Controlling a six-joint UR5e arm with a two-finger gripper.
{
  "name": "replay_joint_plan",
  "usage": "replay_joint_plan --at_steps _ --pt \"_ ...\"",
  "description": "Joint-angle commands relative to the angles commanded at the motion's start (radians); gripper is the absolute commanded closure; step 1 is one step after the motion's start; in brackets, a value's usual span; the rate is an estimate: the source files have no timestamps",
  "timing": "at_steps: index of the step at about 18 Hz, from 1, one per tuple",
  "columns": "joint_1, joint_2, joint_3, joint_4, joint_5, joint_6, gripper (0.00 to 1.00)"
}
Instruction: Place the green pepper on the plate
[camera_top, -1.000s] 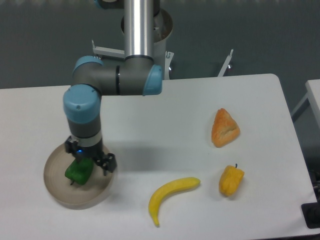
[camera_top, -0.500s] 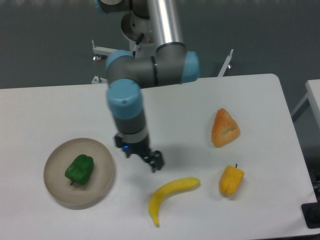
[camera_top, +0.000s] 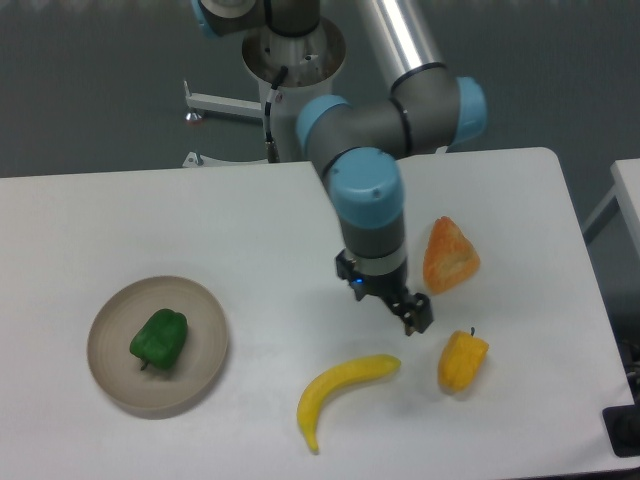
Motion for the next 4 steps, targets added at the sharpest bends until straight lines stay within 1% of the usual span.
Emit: replay_joint_plan --at_steps 4 --pt "0.0 0.0 -0.002 0.002 -0.006 0.002 0.0"
